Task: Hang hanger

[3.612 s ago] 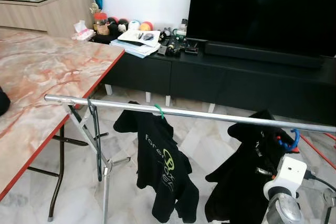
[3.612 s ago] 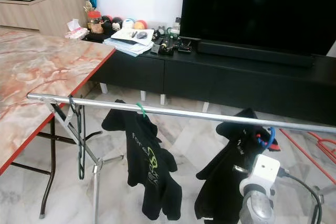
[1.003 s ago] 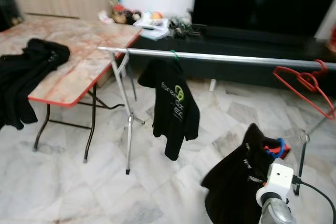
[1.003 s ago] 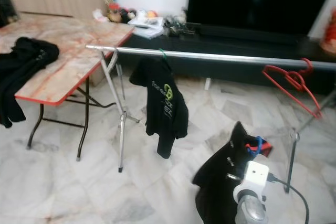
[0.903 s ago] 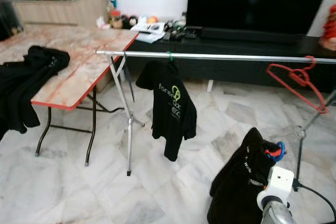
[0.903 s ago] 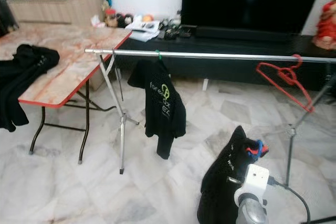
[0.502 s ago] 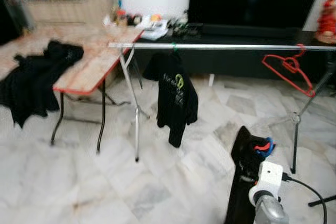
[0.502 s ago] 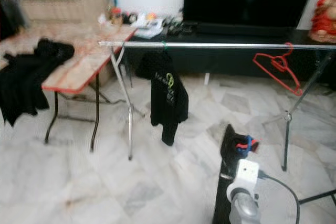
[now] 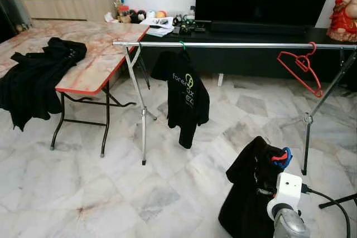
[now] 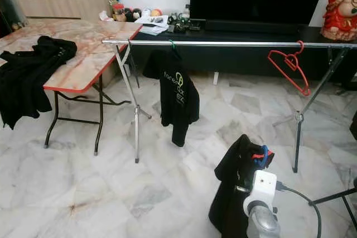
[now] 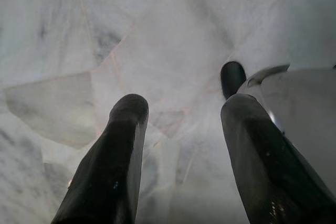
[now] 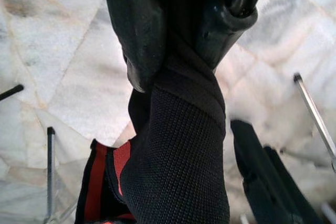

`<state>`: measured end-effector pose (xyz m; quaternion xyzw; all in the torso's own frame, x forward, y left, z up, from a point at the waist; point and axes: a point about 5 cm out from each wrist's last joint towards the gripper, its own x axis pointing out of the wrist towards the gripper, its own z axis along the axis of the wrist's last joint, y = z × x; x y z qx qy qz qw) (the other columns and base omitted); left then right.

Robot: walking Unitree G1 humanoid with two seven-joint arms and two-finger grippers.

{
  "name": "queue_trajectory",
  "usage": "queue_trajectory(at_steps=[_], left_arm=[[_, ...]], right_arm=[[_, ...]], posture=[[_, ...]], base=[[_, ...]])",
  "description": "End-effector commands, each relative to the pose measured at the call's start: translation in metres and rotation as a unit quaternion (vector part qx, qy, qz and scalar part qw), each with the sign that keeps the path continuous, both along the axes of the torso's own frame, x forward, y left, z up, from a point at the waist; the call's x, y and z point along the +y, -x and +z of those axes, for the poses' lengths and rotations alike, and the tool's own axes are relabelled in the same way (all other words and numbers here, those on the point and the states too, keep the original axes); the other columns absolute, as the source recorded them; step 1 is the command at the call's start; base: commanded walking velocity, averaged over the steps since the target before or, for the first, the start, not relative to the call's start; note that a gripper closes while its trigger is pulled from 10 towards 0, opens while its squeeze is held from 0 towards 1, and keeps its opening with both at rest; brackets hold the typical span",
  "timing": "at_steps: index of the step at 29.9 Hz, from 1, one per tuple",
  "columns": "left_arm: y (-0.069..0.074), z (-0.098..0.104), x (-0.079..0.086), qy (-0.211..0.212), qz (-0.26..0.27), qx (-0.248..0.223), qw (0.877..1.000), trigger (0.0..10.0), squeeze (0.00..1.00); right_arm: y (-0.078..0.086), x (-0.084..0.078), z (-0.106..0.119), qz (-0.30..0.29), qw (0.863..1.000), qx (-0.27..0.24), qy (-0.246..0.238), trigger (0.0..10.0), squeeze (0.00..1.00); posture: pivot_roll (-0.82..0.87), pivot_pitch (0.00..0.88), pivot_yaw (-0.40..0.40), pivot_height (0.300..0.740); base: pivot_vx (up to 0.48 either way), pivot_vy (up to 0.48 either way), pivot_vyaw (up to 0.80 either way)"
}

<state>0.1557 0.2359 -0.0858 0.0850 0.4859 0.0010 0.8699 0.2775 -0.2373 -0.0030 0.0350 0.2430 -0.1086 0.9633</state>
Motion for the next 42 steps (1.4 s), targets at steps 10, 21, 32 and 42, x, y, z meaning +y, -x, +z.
queue_trajectory(at_steps=[10, 21, 32, 42], left_arm=[[-0.033, 0.018, -0.009, -0.039, -0.078, -0.106, 0.991, 10.0, 0.00], [-0.135, 0.104, -0.035, -0.066, -0.265, -0.290, 0.917, 10.0, 0.00], [-0.140, 0.134, -0.046, -0.029, -0.403, -0.276, 0.872, 10.0, 0.00], [-0.140, 0.159, -0.051, 0.009, -0.430, -0.274, 0.860, 10.0, 0.00]], right_arm=[[-0.043, -0.006, 0.050, 0.216, 0.969, -0.004, 0.117, 10.0, 0.00], [-0.064, -0.005, 0.097, 0.394, 0.898, -0.002, 0.194, 10.0, 0.00], [-0.050, 0.016, 0.153, 0.606, 0.764, -0.037, 0.217, 10.0, 0.00], [-0.017, 0.032, 0.181, 0.678, 0.710, -0.071, 0.179, 10.0, 0.00]], posture=[[0.10, 0.000, -0.014, 0.740], [0.07, 0.000, -0.031, 0.740], [0.11, 0.000, -0.044, 0.740], [0.09, 0.000, -0.011, 0.740]], base=[[0.000, 0.000, 0.00], [0.000, 0.000, 0.00], [0.000, 0.000, 0.00], [0.000, 0.000, 0.00]])
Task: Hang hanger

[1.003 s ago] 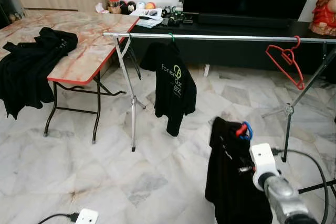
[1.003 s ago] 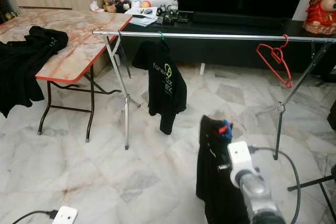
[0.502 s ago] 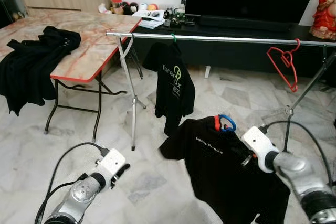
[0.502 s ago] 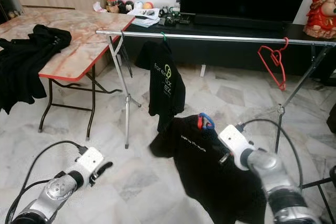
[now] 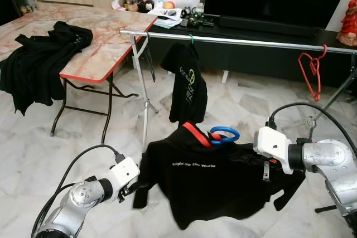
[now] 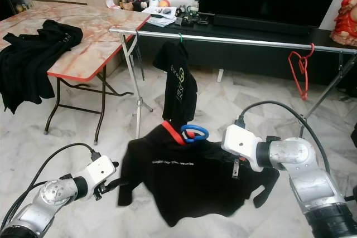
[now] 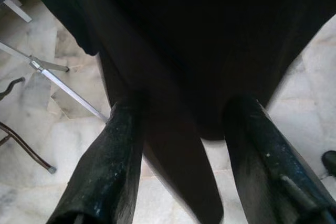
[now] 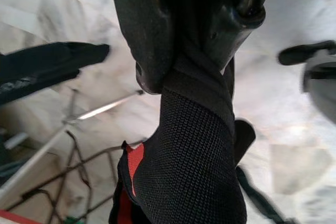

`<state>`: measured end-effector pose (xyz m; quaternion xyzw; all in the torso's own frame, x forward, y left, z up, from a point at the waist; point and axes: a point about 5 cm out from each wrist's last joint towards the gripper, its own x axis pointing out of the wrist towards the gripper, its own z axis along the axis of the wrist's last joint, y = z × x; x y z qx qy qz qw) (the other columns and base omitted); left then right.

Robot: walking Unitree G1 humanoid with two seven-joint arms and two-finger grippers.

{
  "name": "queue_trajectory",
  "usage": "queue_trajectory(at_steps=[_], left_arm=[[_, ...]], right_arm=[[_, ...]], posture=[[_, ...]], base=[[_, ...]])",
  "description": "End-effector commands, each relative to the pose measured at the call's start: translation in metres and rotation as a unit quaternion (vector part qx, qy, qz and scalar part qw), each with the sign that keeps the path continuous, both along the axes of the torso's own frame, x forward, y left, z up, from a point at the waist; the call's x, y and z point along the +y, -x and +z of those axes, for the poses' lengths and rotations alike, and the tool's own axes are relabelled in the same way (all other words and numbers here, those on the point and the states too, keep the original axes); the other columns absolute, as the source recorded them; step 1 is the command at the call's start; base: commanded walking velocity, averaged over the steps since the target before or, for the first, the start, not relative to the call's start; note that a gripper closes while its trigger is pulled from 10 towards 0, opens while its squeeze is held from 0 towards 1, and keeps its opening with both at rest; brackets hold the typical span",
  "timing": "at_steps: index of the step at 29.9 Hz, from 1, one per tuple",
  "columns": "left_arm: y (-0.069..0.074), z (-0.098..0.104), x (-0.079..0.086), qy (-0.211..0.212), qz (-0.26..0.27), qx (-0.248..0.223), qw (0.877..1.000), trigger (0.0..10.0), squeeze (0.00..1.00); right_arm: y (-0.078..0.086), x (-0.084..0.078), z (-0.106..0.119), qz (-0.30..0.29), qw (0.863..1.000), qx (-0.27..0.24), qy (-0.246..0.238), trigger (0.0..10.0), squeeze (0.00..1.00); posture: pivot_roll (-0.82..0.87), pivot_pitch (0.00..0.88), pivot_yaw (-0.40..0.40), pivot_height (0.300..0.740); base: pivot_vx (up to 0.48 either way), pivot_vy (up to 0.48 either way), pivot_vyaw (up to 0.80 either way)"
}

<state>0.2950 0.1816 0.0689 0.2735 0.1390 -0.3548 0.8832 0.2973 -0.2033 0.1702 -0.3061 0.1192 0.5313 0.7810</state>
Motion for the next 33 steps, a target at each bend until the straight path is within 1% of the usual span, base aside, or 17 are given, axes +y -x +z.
queue_trajectory(at_steps=[1, 2, 5, 7, 10, 11, 12, 13, 14, 16, 17, 18, 19, 21, 27, 29, 33], left_arm=[[-0.001, 0.007, 0.004, -0.003, 0.001, 0.004, 1.000, 10.0, 0.00], [-0.001, 0.010, 0.004, -0.005, 0.002, 0.002, 1.000, 10.0, 0.00], [0.000, 0.011, 0.006, -0.003, 0.007, 0.007, 1.000, 10.0, 0.00], [0.001, 0.011, 0.005, -0.002, 0.009, 0.012, 1.000, 10.0, 0.00], [0.001, 0.010, 0.002, 0.006, 0.009, 0.021, 1.000, 10.0, 0.00], [0.002, 0.008, 0.001, 0.010, 0.009, 0.028, 1.000, 9.7, 0.00], [0.002, 0.007, 0.000, 0.011, 0.009, 0.032, 0.999, 9.7, 0.00], [0.004, 0.006, -0.001, 0.013, 0.007, 0.037, 0.999, 6.5, 0.00], [0.005, 0.002, -0.003, 0.019, 0.006, 0.048, 0.999, 4.5, 0.00], [0.006, 0.001, -0.003, 0.021, 0.006, 0.050, 0.998, 4.5, 0.00], [0.005, -0.001, -0.005, 0.022, 0.010, 0.053, 0.998, 5.5, 0.00], [0.004, -0.002, -0.005, 0.024, 0.012, 0.054, 0.998, 5.5, 0.00], [0.003, -0.002, -0.006, 0.030, 0.018, 0.053, 0.998, 0.0, 0.00], [0.000, -0.001, -0.009, 0.042, 0.021, 0.053, 0.997, 0.0, 0.00], [-0.001, -0.001, -0.011, 0.034, 0.019, 0.054, 0.998, 0.0, 0.00], [-0.004, 0.000, -0.013, 0.040, 0.022, 0.049, 0.998, 0.0, 0.00], [-0.007, 0.003, -0.014, 0.042, 0.020, 0.043, 0.998, 0.0, 0.00]], right_arm=[[0.005, 0.000, 0.003, 0.006, 1.000, 0.003, -0.006, 10.0, 0.00], [0.008, 0.002, -0.002, 0.005, 1.000, 0.012, -0.002, 10.0, 0.00], [0.009, 0.005, -0.004, 0.004, 1.000, 0.016, -0.007, 10.0, 0.00], [0.009, 0.010, -0.003, 0.001, 1.000, 0.018, -0.015, 10.0, 0.00], [0.012, 0.015, 0.000, 0.012, 1.000, 0.019, -0.019, 10.0, 0.00], [0.013, 0.016, 0.001, 0.016, 1.000, 0.019, -0.018, 10.0, 0.00], [0.013, 0.016, 0.002, 0.016, 1.000, 0.019, -0.017, 10.0, 0.00], [0.013, 0.016, 0.003, 0.017, 1.000, 0.019, -0.018, 10.0, 0.00], [0.013, 0.017, 0.005, 0.019, 0.999, 0.018, -0.020, 10.0, 0.00], [0.013, 0.017, 0.006, 0.020, 0.999, 0.017, -0.021, 10.0, 0.00], [0.013, 0.018, 0.008, 0.024, 0.999, 0.016, -0.021, 10.0, 0.00], [0.013, 0.019, 0.009, 0.025, 0.999, 0.016, -0.021, 10.0, 0.00], [0.012, 0.019, 0.010, 0.027, 0.999, 0.014, -0.020, 10.0, 0.00], [0.011, 0.018, 0.012, 0.022, 1.000, 0.009, -0.015, 10.0, 0.00], [0.010, 0.019, 0.015, 0.017, 1.000, 0.004, -0.019, 10.0, 0.00], [0.009, 0.022, 0.016, 0.015, 1.000, 0.000, -0.023, 10.0, 0.00], [0.011, 0.024, 0.015, 0.019, 1.000, 0.002, -0.022, 10.0, 0.00]], posture=[[0.11, 0.000, -0.023, 0.740], [0.12, 0.000, -0.021, 0.740], [0.13, 0.000, -0.014, 0.740], [0.12, 0.000, -0.009, 0.740], [0.11, 0.000, -0.015, 0.740], [0.11, 0.000, -0.017, 0.740], [0.11, 0.000, -0.019, 0.740], [0.11, 0.000, -0.019, 0.740], [0.09, 0.000, -0.024, 0.740], [0.09, 0.000, -0.024, 0.740], [0.09, 0.000, -0.027, 0.740], [0.09, 0.000, -0.027, 0.740], [0.08, 0.000, -0.026, 0.740], [0.08, 0.000, -0.027, 0.740], [0.06, 0.000, -0.026, 0.740], [0.05, 0.000, -0.024, 0.740], [0.05, 0.000, -0.026, 0.740]], base=[[0.000, 0.000, 0.00], [0.000, 0.000, 0.00], [0.000, 0.000, 0.00], [0.000, 0.000, 0.00], [0.000, 0.000, 0.00], [0.000, 0.000, 0.00], [0.000, 0.000, 0.00], [0.000, 0.000, 0.00], [0.000, 0.000, 0.00], [0.000, 0.000, 0.00], [0.000, 0.000, 0.00], [0.000, 0.000, 0.00], [0.000, 0.000, 0.00], [0.000, 0.000, 0.00], [0.000, 0.000, 0.00], [0.000, 0.000, 0.00], [0.000, 0.000, 0.00]])
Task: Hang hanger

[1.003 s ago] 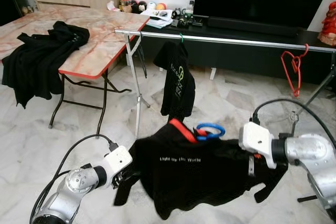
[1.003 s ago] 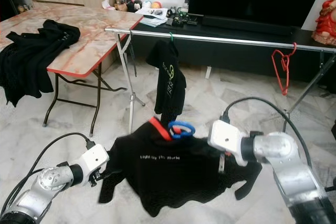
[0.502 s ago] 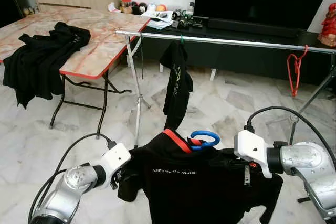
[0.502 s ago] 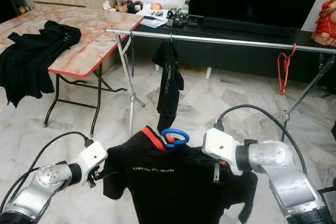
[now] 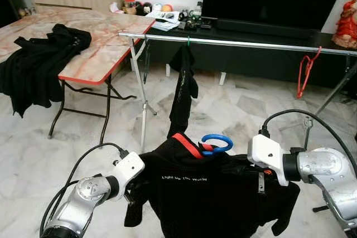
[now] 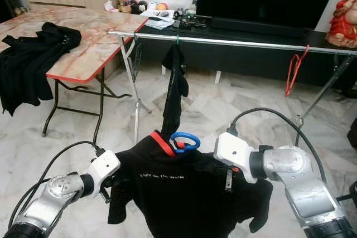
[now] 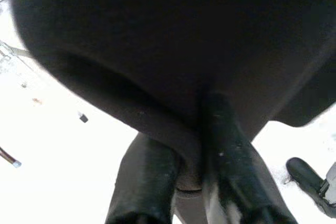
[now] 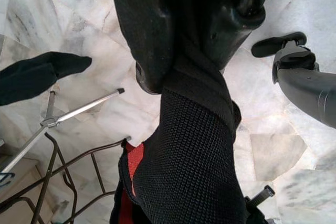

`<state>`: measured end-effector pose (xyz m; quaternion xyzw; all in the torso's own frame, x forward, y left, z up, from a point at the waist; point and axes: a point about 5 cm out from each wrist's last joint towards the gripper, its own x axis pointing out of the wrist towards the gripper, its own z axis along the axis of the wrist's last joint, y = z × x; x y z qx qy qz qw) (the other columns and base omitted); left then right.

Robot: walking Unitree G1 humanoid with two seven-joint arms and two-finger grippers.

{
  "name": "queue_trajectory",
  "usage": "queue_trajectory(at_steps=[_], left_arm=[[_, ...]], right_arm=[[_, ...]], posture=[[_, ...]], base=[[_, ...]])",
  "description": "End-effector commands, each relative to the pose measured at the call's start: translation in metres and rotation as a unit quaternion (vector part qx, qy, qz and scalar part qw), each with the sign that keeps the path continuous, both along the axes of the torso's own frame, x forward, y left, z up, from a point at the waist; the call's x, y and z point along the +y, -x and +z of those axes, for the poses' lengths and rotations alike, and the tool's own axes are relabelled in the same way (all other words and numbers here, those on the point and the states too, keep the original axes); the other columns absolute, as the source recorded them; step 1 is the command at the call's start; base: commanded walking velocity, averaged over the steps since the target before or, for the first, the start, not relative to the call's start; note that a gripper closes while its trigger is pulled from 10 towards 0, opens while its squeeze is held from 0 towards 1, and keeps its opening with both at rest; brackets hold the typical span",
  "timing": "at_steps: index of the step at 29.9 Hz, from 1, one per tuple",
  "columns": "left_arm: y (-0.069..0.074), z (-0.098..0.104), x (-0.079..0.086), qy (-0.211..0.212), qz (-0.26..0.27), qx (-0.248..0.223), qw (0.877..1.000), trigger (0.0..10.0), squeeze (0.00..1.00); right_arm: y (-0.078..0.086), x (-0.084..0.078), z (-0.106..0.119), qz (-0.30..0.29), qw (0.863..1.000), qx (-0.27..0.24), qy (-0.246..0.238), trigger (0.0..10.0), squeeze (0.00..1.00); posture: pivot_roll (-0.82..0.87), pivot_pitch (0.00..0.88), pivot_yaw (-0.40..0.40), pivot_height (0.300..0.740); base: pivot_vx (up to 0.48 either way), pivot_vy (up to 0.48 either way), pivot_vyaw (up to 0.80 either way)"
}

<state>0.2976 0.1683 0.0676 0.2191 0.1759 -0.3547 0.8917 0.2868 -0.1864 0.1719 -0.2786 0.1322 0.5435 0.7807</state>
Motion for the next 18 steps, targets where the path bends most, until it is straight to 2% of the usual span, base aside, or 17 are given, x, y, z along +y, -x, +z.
queue_trajectory(at_steps=[1, 18], left_arm=[[-0.0039, 0.0047, -0.0003, 0.005, -0.001, -0.008, 1.000, 0.0, 0.00], [-0.0022, 0.0047, 0.0051, 0.014, 0.014, -0.012, 1.000, 0.0, 0.00]], right_arm=[[0.0003, 0.0066, 0.0133, 0.015, 1.000, -0.027, -0.006, 10.0, 0.00], [0.0023, 0.0014, 0.0078, -0.002, 1.000, -0.023, 0.001, 10.0, 0.00]], posture=[[0.05, 0.000, -0.025, 0.740], [0.04, 0.000, -0.003, 0.740]], base=[[0.000, 0.000, 0.00], [0.000, 0.000, 0.00]])
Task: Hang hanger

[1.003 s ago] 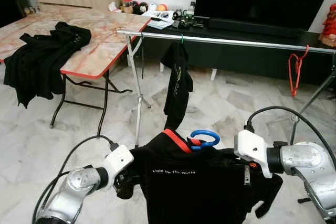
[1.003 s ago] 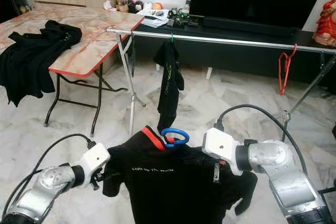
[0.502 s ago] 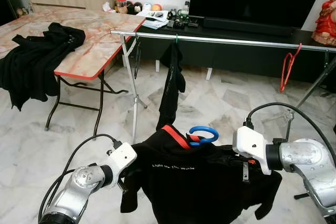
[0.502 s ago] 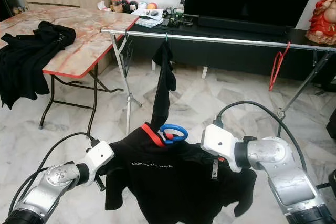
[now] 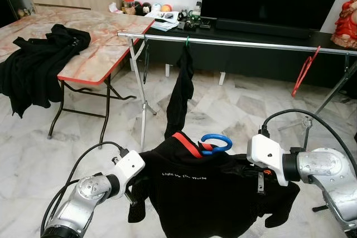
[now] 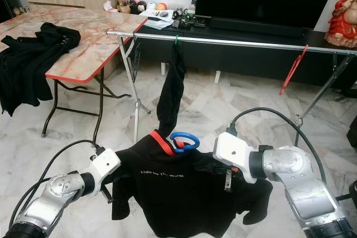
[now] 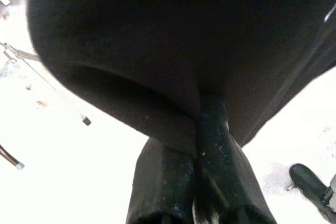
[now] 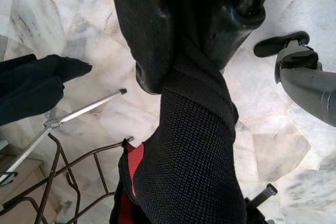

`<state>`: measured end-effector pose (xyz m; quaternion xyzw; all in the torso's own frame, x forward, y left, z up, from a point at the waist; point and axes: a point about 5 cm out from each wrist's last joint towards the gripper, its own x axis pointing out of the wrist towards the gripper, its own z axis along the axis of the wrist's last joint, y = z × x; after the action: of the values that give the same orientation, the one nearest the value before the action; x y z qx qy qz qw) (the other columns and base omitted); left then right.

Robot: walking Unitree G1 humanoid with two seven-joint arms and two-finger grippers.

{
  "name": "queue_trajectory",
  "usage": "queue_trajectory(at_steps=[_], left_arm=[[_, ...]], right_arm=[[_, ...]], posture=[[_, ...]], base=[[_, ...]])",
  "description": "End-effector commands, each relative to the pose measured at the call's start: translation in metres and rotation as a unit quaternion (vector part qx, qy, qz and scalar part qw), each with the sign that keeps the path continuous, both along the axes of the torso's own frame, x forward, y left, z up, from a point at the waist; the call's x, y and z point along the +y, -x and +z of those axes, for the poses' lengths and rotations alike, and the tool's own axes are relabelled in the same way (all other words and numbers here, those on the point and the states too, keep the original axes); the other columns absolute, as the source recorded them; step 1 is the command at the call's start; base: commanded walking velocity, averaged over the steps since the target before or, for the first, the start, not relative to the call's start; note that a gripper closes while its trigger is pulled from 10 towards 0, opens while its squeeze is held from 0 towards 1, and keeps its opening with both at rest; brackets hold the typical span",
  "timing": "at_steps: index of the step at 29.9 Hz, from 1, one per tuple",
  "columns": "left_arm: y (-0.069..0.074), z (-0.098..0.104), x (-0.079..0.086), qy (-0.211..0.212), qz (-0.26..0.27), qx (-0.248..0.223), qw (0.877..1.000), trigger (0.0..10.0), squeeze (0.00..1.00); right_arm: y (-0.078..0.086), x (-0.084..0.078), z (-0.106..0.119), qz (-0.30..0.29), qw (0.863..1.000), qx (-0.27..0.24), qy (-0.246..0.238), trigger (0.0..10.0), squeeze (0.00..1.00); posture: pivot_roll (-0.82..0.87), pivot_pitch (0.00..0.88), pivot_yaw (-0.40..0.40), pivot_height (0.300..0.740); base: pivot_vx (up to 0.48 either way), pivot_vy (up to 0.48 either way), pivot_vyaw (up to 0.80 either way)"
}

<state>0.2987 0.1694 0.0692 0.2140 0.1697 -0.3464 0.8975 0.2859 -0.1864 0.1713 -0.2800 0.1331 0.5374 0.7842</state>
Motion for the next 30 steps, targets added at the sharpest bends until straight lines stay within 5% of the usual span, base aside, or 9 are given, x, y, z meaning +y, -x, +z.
queue_trajectory(at_steps=[1, 5, 14, 17, 20, 21, 22, 25, 30], left_arm=[[-0.002, 0.003, 0.005, 0.008, 0.010, -0.006, 1.000, 0.0, 0.00], [-0.003, 0.004, 0.007, 0.013, 0.023, -0.011, 1.000, 0.0, 0.00], [-0.010, 0.004, 0.018, 0.019, 0.102, -0.038, 0.994, 0.0, 0.00], [-0.010, -0.003, 0.024, 0.000, 0.142, -0.036, 0.989, 0.0, 0.00], [-0.015, -0.007, 0.040, -0.033, 0.219, -0.038, 0.974, 0.0, 0.00], [-0.015, -0.007, 0.040, -0.033, 0.219, -0.038, 0.974, 0.0, 0.00], [-0.016, -0.010, 0.046, -0.046, 0.249, -0.027, 0.967, 0.0, 0.00], [-0.013, -0.017, 0.040, -0.051, 0.224, 0.007, 0.973, 0.0, 0.00], [-0.004, -0.024, 0.020, -0.038, 0.137, 0.046, 0.989, 0.0, 0.00]], right_arm=[[0.000, 0.001, 0.009, -0.001, 1.000, -0.025, -0.002, 10.0, 0.00], [-0.004, -0.002, 0.011, -0.023, 0.999, -0.038, -0.005, 10.0, 0.00], [-0.031, -0.038, 0.014, -0.220, 0.971, -0.090, -0.006, 10.0, 0.00], [-0.038, -0.052, 0.014, -0.293, 0.950, -0.111, -0.009, 10.0, 0.00], [-0.049, -0.065, 0.021, -0.390, 0.908, -0.145, -0.053, 10.0, 0.00], [-0.049, -0.065, 0.021, -0.390, 0.908, -0.145, -0.053, 10.0, 0.00], [-0.053, -0.069, 0.028, -0.430, 0.881, -0.163, -0.108, 10.0, 0.00], [-0.056, -0.063, 0.034, -0.441, 0.864, -0.172, -0.173, 10.0, 0.00], [-0.056, -0.045, 0.039, -0.400, 0.870, -0.161, -0.240, 10.0, 0.00]], posture=[[0.04, 0.000, -0.002, 0.740], [0.04, 0.000, -0.001, 0.740], [0.04, 0.000, -0.006, 0.740], [0.05, 0.000, -0.007, 0.740], [0.05, 0.000, -0.001, 0.740], [0.05, 0.000, -0.001, 0.740], [0.06, 0.000, 0.001, 0.740], [0.07, 0.000, 0.001, 0.740], [0.07, 0.000, -0.003, 0.740]], base=[[0.000, 0.000, 0.00], [0.000, 0.000, 0.00], [0.000, 0.000, 0.00], [0.000, 0.000, 0.00], [0.000, 0.000, 0.00], [0.000, 0.000, 0.00], [0.000, 0.000, 0.00], [0.000, 0.000, 0.00], [0.000, 0.000, 0.00]])
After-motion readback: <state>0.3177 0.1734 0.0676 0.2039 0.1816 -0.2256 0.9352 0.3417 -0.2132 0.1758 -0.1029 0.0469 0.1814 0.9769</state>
